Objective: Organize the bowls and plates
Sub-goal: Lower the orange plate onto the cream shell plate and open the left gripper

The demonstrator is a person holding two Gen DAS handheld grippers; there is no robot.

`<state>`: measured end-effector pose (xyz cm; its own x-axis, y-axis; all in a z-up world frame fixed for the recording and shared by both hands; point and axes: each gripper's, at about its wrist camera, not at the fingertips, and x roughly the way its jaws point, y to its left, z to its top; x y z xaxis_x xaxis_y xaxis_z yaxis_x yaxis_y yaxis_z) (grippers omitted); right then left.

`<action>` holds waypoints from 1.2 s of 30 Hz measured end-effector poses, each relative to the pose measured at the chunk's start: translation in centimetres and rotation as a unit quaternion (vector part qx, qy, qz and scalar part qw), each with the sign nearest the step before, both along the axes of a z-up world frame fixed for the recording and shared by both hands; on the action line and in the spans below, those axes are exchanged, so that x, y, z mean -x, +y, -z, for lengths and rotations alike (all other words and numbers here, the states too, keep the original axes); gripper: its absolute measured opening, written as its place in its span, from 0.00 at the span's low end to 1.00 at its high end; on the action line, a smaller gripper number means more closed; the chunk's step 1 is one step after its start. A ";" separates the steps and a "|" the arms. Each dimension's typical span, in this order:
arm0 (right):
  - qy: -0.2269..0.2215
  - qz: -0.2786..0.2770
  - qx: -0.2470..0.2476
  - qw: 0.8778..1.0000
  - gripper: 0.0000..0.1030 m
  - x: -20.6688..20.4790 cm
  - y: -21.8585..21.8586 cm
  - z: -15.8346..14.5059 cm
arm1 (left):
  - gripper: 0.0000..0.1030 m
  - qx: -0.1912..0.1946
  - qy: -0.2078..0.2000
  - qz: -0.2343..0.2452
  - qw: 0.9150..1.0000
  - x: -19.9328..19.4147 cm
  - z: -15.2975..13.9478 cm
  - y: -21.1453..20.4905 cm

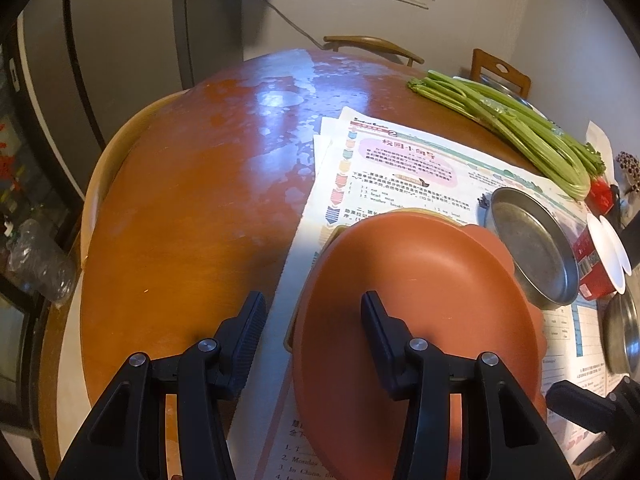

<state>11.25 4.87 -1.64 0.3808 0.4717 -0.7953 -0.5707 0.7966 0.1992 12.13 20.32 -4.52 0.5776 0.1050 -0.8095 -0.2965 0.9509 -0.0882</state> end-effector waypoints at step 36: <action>-0.044 0.065 -0.048 0.996 0.61 0.4 -6.8 -4.2 | 0.50 0.029 -0.068 0.030 0.997 4.7 -7.6 -5.0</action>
<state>10.88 -1.91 2.60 0.5099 0.4867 -0.7093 -0.4834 0.8442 0.2317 7.42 15.35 3.09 0.6864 0.0213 -0.7269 -0.2198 0.9589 -0.1795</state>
